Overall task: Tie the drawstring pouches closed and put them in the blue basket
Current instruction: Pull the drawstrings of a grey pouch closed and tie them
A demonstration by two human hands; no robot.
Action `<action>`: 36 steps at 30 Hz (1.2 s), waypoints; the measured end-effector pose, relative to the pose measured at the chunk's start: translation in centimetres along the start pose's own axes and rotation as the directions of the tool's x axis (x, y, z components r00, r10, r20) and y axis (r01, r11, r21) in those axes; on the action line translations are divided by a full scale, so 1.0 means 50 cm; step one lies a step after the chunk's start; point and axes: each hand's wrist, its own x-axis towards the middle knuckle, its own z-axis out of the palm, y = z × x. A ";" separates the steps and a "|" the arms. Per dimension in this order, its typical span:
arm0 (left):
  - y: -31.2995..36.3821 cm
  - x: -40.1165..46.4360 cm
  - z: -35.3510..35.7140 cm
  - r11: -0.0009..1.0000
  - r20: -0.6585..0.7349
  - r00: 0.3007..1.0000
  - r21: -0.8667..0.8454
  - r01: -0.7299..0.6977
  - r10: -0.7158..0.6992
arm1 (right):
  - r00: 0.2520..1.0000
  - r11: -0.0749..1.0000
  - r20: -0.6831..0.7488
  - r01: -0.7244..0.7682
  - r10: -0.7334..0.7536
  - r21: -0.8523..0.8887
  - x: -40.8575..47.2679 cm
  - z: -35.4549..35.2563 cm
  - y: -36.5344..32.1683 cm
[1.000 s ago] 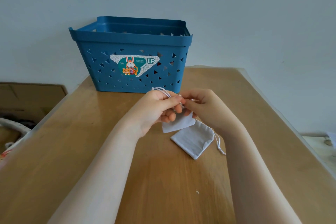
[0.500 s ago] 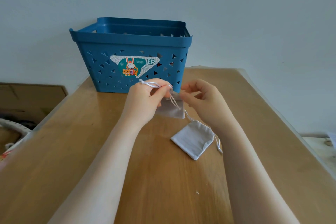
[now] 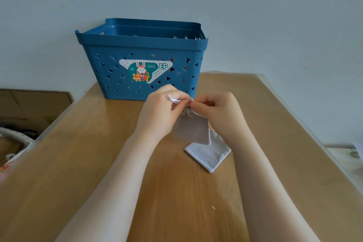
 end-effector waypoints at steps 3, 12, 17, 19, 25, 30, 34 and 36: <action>0.000 -0.001 0.006 1.000 -0.080 0.997 0.015 0.011 -0.010 | 1.000 1.000 0.015 0.016 -0.016 0.017 -0.004 0.009 -0.005; 0.005 0.001 -0.010 0.994 -0.192 0.979 -0.076 -0.083 0.067 | 0.977 0.988 0.214 -0.027 -0.007 0.155 -0.007 0.001 -0.013; 0.013 0.000 -0.008 0.987 -0.139 0.985 -0.106 -0.119 0.104 | 0.967 0.978 0.253 -0.048 -0.006 0.205 -0.010 0.006 -0.013; 0.011 -0.001 -0.010 0.983 -0.132 0.986 -0.138 -0.122 0.104 | 0.964 0.973 0.265 -0.076 0.015 0.219 -0.008 0.006 -0.011; 0.013 -0.001 -0.008 0.977 -0.126 0.984 -0.159 -0.142 0.122 | 0.976 0.975 0.216 -0.020 -0.029 0.223 -0.008 -0.003 -0.002; 0.009 -0.003 -0.015 0.953 0.070 0.996 -0.302 -0.037 0.061 | 0.987 0.999 0.155 0.028 -0.034 0.039 0.001 -0.016 0.012; -0.004 -0.005 -0.026 0.952 0.377 0.925 -0.261 0.157 -0.049 | 0.971 0.993 0.215 -0.112 0.102 0.036 0.007 -0.043 0.029; -0.008 -0.007 -0.027 0.948 0.442 0.891 -0.226 0.225 -0.106 | 0.955 0.981 0.272 -0.156 0.120 0.115 0.007 -0.047 0.030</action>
